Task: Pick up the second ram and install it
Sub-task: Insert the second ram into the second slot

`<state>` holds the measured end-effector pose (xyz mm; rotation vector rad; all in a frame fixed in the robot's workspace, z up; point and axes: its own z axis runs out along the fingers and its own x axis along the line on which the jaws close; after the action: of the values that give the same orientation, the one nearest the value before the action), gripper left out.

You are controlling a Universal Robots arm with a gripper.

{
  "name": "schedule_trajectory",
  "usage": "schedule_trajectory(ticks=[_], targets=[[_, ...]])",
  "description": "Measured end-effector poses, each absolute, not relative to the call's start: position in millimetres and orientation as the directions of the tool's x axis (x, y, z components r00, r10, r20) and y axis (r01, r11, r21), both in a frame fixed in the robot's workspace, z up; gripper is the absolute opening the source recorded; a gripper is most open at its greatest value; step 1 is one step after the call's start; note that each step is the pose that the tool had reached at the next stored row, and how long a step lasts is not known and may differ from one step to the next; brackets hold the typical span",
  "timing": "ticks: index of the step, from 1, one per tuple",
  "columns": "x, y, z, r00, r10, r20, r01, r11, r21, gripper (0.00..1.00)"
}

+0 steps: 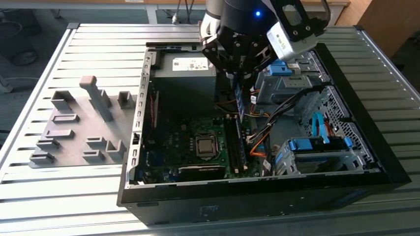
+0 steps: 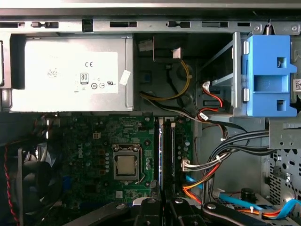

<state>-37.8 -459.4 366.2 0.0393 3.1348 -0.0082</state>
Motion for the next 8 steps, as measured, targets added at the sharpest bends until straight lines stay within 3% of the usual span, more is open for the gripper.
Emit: schedule_trajectory(ticks=[8], targets=[[-32,-460,354,-1.000,0.025,-0.007,0.025,1.000,-0.005,0.14]])
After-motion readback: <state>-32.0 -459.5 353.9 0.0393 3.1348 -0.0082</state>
